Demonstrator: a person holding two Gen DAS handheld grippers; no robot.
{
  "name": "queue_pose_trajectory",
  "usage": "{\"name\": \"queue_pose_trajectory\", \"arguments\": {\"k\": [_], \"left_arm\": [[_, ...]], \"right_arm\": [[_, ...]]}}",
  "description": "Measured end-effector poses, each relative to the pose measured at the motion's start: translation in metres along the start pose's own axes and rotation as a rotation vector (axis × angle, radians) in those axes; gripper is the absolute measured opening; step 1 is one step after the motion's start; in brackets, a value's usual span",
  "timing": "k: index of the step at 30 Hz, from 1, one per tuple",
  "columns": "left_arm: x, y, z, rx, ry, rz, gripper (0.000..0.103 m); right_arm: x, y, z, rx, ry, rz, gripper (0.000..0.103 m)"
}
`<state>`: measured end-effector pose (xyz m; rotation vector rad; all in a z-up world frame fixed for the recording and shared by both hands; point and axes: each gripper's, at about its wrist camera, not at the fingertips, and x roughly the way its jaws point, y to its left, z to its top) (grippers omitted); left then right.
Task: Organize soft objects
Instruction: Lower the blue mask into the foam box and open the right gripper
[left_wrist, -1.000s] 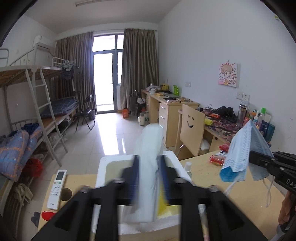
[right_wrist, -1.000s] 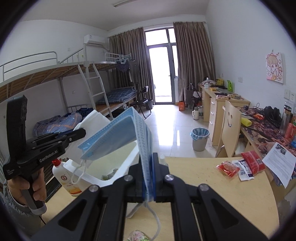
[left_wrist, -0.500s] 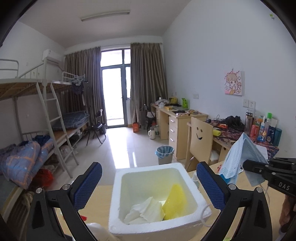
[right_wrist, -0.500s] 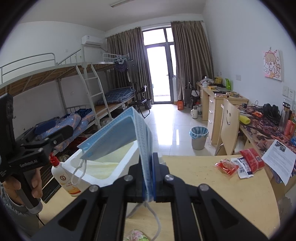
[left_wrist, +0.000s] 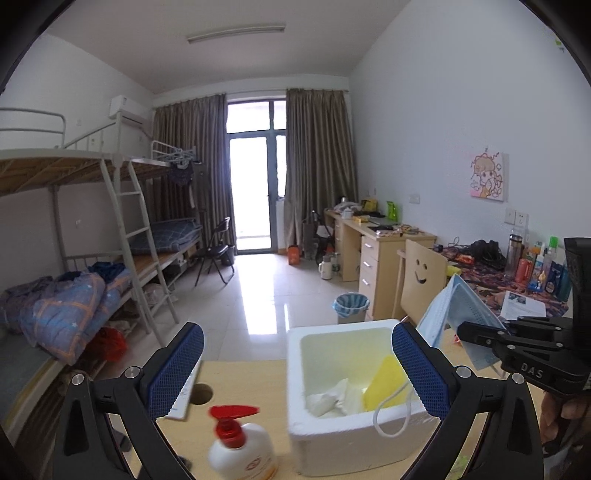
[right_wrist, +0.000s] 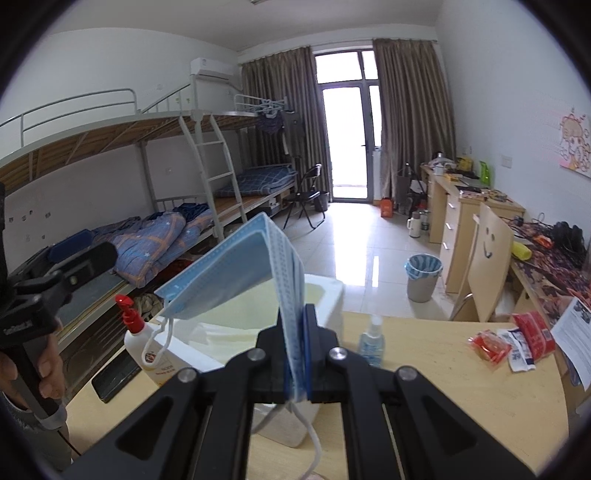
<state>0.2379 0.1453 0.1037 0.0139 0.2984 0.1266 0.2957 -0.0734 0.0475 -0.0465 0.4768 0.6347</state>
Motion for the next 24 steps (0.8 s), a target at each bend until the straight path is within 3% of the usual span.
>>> {"name": "queue_pose_trajectory", "arguments": {"k": [12,20,22,24], "left_arm": [[-0.015,0.023,-0.007,-0.011,-0.017,0.054,0.102],[-0.017,0.034,-0.011,-0.041,-0.024,0.066,0.102],[-0.016,0.035,-0.012,-0.036,-0.022,0.064,0.102],[-0.014,0.035,-0.012,-0.033,-0.014,0.063,0.102]], "right_arm": [[0.037,0.025,0.011,-0.029,0.048,0.041,0.008],[0.061,0.022,0.014,-0.022,0.095,0.019,0.008],[0.062,0.022,0.012,-0.028,0.104,0.016,0.017],[0.065,0.022,0.012,-0.029,0.114,0.005,0.053]]}}
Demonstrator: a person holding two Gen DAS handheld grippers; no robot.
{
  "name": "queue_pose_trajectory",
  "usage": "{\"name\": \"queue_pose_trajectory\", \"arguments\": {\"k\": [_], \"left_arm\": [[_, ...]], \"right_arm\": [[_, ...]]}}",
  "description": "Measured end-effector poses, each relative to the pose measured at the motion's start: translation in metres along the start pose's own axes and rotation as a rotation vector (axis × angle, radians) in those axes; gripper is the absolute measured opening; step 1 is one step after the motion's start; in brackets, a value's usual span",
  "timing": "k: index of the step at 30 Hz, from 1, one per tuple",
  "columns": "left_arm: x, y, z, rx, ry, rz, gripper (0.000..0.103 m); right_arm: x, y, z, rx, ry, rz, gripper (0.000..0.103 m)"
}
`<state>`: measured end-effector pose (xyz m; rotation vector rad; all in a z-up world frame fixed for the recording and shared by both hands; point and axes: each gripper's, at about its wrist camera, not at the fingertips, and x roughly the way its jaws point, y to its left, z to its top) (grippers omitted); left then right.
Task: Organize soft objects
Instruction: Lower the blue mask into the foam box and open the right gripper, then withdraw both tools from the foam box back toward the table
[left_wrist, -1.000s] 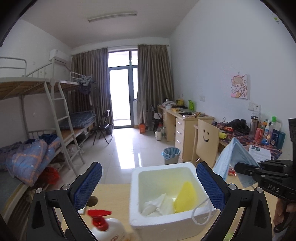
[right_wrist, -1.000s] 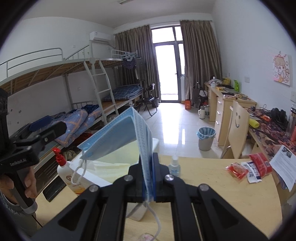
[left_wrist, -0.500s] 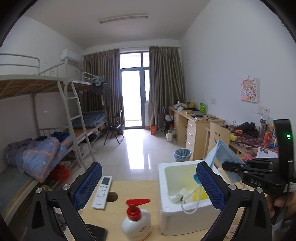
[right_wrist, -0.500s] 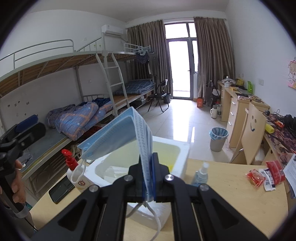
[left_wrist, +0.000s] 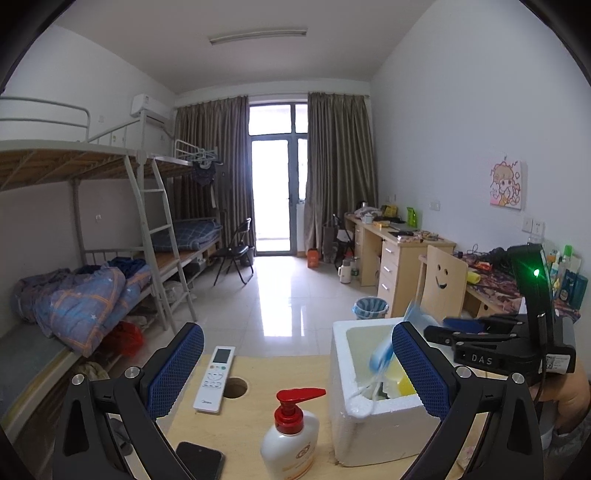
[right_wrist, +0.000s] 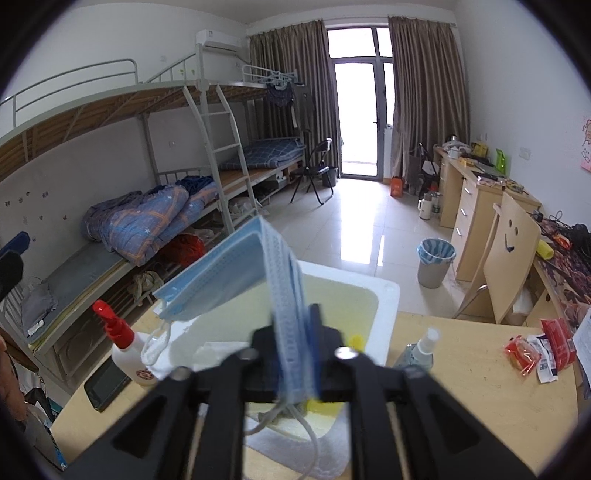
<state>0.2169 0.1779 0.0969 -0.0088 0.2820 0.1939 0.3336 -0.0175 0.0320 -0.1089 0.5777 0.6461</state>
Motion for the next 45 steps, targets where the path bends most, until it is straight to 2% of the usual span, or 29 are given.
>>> {"name": "queue_pose_trajectory", "arguments": {"k": [2,4,14,23,32,45], "left_arm": [[0.001,0.000,-0.001,0.002,0.004,-0.003,0.102],[0.003,0.000,-0.001,0.004,0.008,-0.001,0.102],[-0.002,-0.009,0.000,0.007,0.007,-0.019,0.102],[-0.027,-0.027,-0.001,0.042,-0.010,-0.023,0.102],[-0.066,-0.047,0.004,0.064,-0.050,-0.074,0.102],[-0.118,-0.060,-0.005,0.084,-0.087,-0.100,0.102]], "right_arm": [[-0.001,-0.001,0.000,0.006,-0.010,-0.004,0.075],[-0.006,-0.003,0.000,0.011,-0.040,-0.021,0.077],[-0.025,-0.003,0.001,0.023,-0.059,-0.009,0.078],[-0.063,0.000,-0.003,0.045,-0.123,0.006,0.103],[-0.112,0.007,-0.015,0.024,-0.171,-0.029,0.103],[-0.169,0.021,-0.041,0.000,-0.227,-0.052,0.103]]}}
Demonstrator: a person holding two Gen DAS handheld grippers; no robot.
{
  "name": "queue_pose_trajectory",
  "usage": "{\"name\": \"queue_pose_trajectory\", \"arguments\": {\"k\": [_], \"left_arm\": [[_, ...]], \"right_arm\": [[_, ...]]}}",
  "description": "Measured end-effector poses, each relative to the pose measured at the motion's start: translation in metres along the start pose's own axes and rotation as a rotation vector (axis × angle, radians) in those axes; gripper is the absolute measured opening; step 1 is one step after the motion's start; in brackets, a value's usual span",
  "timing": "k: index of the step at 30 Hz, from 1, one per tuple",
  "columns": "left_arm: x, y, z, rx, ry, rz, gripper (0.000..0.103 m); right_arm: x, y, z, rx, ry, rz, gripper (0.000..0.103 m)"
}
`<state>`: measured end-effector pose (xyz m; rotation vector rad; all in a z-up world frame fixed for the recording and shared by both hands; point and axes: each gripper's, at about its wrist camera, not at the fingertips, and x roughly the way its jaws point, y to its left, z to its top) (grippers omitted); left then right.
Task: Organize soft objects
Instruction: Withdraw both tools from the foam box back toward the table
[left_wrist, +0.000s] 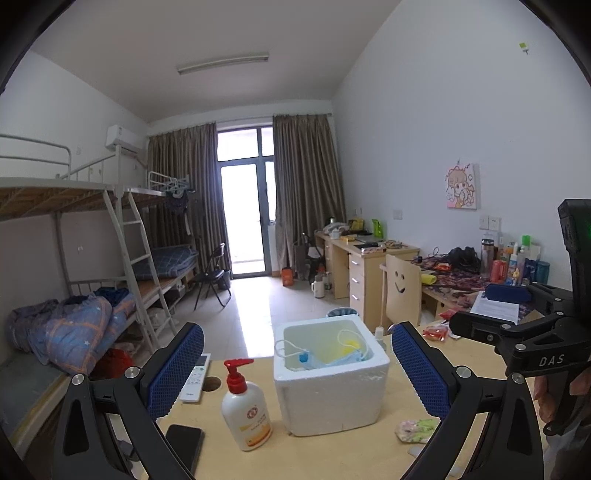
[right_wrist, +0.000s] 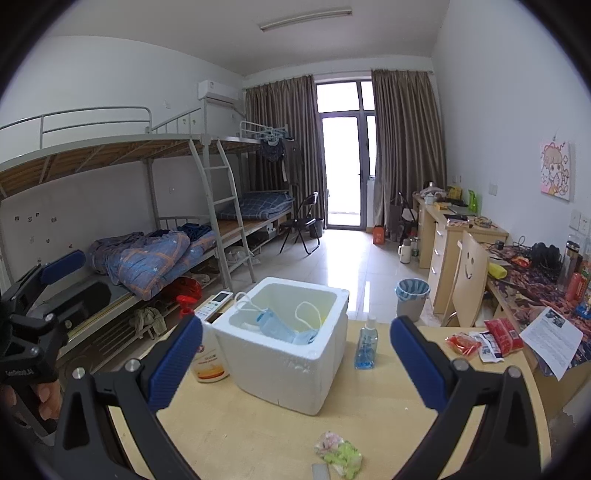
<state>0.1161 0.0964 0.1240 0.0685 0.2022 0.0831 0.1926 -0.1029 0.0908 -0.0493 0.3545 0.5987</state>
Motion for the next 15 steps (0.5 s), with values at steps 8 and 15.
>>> {"name": "queue_pose_trajectory", "arguments": {"k": [8,15], "left_arm": [[-0.030,-0.008,-0.009,0.005,-0.024,-0.031,0.102],[-0.051,-0.016,-0.023,-0.001,-0.039,-0.071,0.102]], "right_arm": [[-0.029,0.002,-0.018,-0.011,-0.018,-0.019,0.103],[-0.054,0.007,-0.040,-0.014,-0.042,-0.035,0.103]]}}
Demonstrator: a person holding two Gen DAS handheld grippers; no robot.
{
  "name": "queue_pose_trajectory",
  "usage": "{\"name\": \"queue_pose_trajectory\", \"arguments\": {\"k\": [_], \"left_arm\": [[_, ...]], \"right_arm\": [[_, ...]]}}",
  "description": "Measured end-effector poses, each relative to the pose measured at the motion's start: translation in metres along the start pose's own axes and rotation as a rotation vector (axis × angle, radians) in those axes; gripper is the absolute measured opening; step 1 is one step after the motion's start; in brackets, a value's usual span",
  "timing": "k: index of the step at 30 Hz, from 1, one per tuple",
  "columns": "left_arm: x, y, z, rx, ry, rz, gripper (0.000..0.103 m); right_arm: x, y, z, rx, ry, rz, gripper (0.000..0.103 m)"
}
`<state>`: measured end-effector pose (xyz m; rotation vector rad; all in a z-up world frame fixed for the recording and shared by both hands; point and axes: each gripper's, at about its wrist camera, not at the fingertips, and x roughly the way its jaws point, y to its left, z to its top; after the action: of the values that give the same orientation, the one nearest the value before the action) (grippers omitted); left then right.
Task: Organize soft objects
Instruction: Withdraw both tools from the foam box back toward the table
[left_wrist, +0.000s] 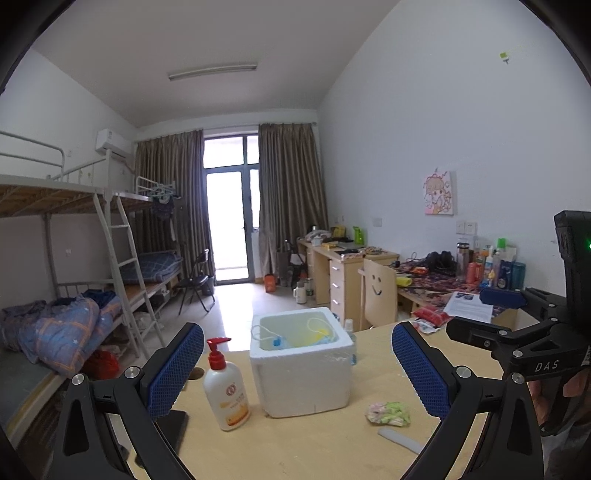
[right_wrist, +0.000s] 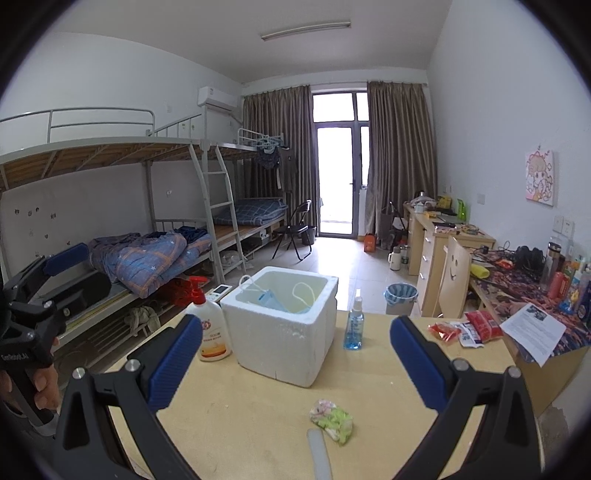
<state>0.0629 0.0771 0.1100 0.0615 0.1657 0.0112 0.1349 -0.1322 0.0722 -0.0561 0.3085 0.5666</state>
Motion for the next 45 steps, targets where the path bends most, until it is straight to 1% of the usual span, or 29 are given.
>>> {"name": "queue_pose_trajectory", "arguments": {"k": [5,11,14,16,18,21,27,30,32,38,41,45], "left_arm": [[-0.006,-0.005,-0.011,0.015,0.000,-0.011,0.102],[-0.014,-0.006,-0.033,-0.017,0.002,-0.034,0.102],[-0.016,-0.008,-0.048,-0.023,0.006,-0.033,0.102],[-0.016,-0.011,-0.059,-0.037,0.007,-0.023,0.102],[-0.017,-0.013,-0.066,-0.051,0.008,-0.040,0.102],[-0.017,-0.017,-0.078,-0.067,0.009,-0.041,0.102],[-0.008,-0.021,-0.100,-0.099,0.009,-0.026,0.102],[-0.003,-0.024,-0.110,-0.100,0.021,-0.014,0.102],[0.000,-0.026,-0.114,-0.099,0.028,-0.016,0.102],[0.007,-0.030,-0.129,-0.086,0.047,0.015,0.102],[0.009,-0.029,-0.135,-0.097,0.061,0.000,0.102],[0.014,-0.031,-0.143,-0.092,0.080,-0.002,0.102]], "right_arm": [[-0.014,0.001,-0.018,0.001,-0.007,-0.008,0.103],[-0.027,0.003,-0.039,0.002,-0.011,-0.013,0.103],[-0.029,0.005,-0.051,0.003,-0.005,-0.017,0.103],[-0.030,0.003,-0.061,0.021,-0.010,-0.003,0.103],[-0.030,0.001,-0.071,0.031,-0.006,0.000,0.103],[-0.028,0.001,-0.087,0.044,0.005,-0.011,0.103],[-0.029,-0.002,-0.107,0.046,0.018,-0.022,0.103],[-0.030,-0.006,-0.115,0.059,0.013,-0.018,0.103],[-0.030,-0.010,-0.120,0.060,0.019,-0.033,0.103],[-0.025,-0.015,-0.135,0.070,0.039,-0.051,0.103],[-0.021,-0.014,-0.143,0.067,0.052,-0.051,0.103],[-0.018,-0.015,-0.149,0.067,0.062,-0.052,0.103]]}}
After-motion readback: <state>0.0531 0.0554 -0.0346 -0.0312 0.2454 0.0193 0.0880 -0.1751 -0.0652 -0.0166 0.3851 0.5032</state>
